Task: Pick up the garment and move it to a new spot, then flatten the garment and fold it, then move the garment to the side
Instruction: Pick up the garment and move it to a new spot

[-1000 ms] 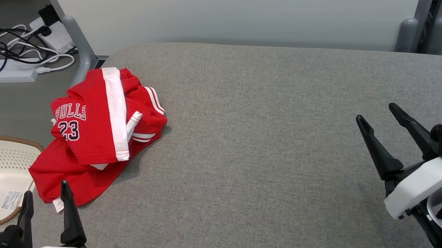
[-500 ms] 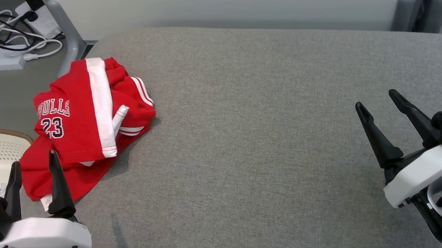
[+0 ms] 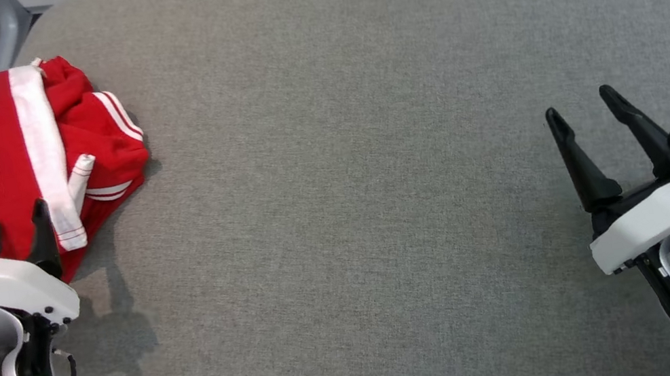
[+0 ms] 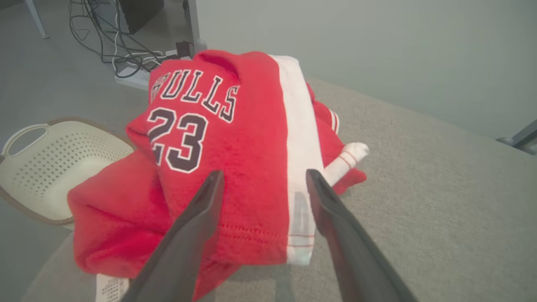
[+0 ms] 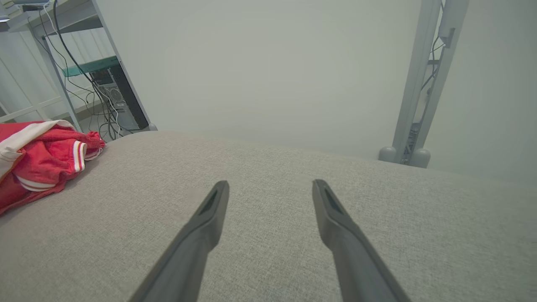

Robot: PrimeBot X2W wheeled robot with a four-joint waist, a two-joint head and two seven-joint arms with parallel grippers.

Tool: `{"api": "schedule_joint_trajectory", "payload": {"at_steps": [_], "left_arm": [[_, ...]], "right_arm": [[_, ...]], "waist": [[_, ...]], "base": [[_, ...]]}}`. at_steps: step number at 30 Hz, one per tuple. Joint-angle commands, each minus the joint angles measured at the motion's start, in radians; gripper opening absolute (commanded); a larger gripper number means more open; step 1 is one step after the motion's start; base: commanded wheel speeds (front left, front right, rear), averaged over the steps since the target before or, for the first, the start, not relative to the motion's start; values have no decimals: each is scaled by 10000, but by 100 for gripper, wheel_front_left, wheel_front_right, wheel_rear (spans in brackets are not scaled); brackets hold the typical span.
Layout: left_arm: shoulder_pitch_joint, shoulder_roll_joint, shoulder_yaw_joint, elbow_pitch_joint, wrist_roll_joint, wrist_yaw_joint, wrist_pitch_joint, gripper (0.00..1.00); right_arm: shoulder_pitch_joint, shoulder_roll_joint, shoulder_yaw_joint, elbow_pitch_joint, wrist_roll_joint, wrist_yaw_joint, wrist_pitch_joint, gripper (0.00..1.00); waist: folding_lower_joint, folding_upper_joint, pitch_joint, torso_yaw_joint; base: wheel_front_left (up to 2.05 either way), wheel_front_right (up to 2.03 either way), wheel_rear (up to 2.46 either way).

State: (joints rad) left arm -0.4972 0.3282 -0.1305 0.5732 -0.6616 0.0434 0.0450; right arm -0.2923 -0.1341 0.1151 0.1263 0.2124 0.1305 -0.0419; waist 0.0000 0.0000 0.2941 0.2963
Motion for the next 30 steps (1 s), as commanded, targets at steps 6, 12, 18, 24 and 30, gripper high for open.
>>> {"api": "schedule_joint_trajectory", "payload": {"at_steps": [6, 12, 18, 24, 30], "left_arm": [[-1136, 190, -18, 1534, -66, -360, 122, 100], [-1931, 185, -97, 2783, -77, -646, -72, 0], [-2296, 237, 56, 3333, -138, -795, -930, 0], [-2302, 489, 298, 3018, -10, -673, -2246, 0], [-1707, 901, 665, 1637, 175, -240, -2873, 0]], "right_arm": [[-306, -135, -124, -364, -125, 4, 168, 100], [-425, -89, -165, -439, -114, 4, 176, 100], [-441, 13, -278, -342, -124, 4, 67, 100], [-182, 135, -434, -215, -117, 4, -63, 100], [134, 260, -572, 18, -65, 4, -240, 100]], "waist": [[0, 0, 898, -443], [0, 0, 1183, -550], [0, 0, 1136, -565], [0, 0, 730, -469], [0, 0, 54, -440]], "base": [[0, 0, 0], [0, 0, 0], [0, 0, 0], [0, 0, 0], [0, 0, 0]]}}
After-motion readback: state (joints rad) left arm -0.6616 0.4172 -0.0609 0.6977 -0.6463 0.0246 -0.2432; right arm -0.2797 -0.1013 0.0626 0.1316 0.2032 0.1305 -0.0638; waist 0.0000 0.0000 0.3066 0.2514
